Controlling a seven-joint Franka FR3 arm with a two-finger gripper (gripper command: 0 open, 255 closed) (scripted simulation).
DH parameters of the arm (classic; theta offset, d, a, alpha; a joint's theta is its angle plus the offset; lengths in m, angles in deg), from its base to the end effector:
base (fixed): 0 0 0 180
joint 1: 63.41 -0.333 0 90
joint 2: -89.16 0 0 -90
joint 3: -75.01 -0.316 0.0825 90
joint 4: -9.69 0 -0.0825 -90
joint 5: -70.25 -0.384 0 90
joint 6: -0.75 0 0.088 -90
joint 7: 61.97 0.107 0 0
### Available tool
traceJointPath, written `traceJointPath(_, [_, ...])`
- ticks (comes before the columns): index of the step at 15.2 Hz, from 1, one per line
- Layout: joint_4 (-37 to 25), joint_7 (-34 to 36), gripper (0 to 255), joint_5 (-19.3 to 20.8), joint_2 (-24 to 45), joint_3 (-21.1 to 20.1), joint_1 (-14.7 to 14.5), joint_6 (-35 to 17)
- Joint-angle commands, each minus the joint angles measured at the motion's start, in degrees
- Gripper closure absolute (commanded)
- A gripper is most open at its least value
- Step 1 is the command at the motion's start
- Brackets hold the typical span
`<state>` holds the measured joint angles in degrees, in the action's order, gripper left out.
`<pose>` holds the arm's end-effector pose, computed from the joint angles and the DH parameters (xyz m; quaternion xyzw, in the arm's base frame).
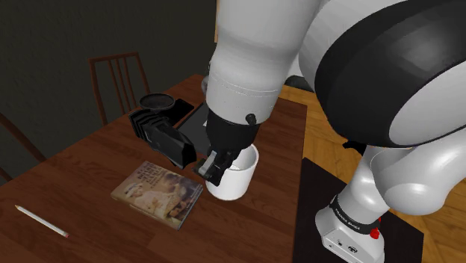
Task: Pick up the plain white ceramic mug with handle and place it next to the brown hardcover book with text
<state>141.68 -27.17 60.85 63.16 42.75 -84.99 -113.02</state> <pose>0.2374 0.3751 0.4990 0.9915 0.1164 0.0575 0.0034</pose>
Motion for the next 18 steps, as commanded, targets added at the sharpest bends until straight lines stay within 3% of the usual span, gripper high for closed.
traceJointPath(1, [1.2,0.2,255,-0.1,0.2,-0.3,-0.1,-1.5])
traceJointPath(18, [10.4,2.4,255,0.8,5.6,-4.0,0.7,-15.7])
